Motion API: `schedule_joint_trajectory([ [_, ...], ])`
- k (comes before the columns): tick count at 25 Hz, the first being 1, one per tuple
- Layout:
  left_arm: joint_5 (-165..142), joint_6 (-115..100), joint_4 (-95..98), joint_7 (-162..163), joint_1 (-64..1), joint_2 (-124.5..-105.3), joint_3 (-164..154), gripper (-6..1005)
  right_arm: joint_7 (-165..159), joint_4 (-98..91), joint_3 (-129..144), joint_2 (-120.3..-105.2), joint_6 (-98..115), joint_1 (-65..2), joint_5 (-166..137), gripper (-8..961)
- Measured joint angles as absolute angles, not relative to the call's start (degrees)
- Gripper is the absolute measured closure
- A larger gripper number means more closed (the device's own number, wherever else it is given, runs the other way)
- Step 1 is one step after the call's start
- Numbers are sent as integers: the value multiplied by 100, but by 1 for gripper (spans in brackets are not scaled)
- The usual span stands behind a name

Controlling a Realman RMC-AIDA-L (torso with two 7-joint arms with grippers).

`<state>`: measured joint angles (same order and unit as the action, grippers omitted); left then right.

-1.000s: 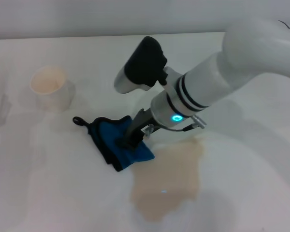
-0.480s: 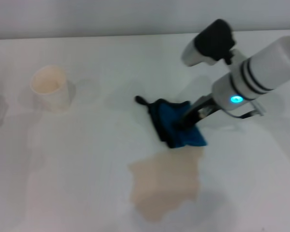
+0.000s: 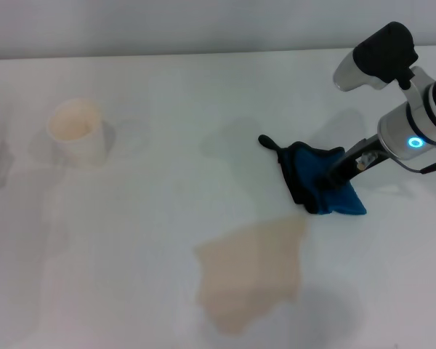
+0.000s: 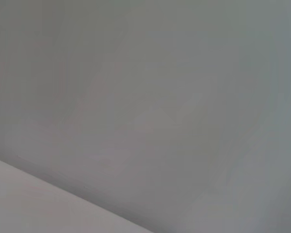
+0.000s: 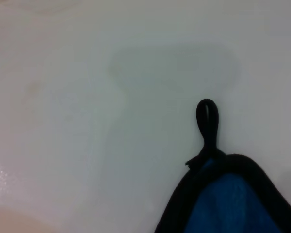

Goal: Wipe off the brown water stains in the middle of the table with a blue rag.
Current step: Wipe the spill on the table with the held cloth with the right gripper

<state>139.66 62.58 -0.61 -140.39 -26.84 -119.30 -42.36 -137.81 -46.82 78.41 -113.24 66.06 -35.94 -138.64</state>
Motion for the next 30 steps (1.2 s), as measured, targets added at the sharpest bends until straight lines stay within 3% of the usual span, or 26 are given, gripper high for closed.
schedule_joint_trajectory([
  [6, 13965, 6249, -37, -14042, -2697, -11926, -4236, 138, -13743, -4843, 8390, -11535, 6685, -3546, -13535, 846],
  [12, 13965, 6245, 41, -14044, -2712, -11926, -4236, 138, -13741, -5164, 9797, -11600, 6540, -3553, -12471, 856],
  [30, 13966, 6108, 53, -14045, -2849, -11918, -4236, 139, -13726, -6057, 11208, -11585, 6389, -3363, -11875, 863],
])
